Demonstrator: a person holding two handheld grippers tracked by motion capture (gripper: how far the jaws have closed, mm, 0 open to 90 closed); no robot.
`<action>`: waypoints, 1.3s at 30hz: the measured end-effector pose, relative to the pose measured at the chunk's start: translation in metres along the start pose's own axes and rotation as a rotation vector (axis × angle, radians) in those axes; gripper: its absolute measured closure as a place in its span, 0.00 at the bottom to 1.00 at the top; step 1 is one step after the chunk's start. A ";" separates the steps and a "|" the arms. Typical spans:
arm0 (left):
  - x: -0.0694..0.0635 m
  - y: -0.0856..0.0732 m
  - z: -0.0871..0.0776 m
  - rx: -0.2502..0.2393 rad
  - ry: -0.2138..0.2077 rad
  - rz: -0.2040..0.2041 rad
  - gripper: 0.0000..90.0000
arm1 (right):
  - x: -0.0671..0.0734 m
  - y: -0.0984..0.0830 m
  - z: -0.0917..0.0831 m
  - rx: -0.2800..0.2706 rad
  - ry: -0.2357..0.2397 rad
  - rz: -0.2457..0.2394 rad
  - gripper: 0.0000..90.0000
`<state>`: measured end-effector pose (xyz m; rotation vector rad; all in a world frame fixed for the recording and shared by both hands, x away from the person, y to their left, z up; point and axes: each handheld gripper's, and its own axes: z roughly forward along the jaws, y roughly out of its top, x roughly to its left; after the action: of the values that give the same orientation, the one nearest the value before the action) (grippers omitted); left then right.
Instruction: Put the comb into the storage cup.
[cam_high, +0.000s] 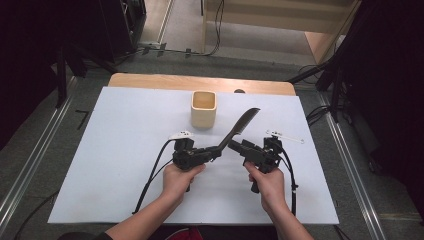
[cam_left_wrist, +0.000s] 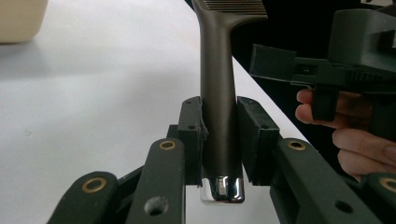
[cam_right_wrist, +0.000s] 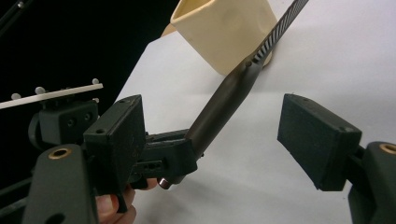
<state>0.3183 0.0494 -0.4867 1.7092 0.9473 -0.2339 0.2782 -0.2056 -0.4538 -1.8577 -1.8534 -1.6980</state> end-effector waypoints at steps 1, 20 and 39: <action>0.000 0.000 0.000 -0.003 -0.001 -0.001 0.82 | 0.000 0.000 0.001 0.001 0.000 0.003 0.24; -0.002 -0.002 0.002 -0.025 0.013 0.003 0.82 | -0.001 -0.004 0.025 -0.026 -0.016 0.048 0.25; -0.003 -0.004 0.003 -0.027 0.003 -0.012 0.82 | -0.007 -0.005 0.040 -0.021 -0.013 0.118 0.33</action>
<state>0.3146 0.0460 -0.4892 1.6801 0.9592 -0.2263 0.3024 -0.1825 -0.4777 -1.9485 -1.6992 -1.6776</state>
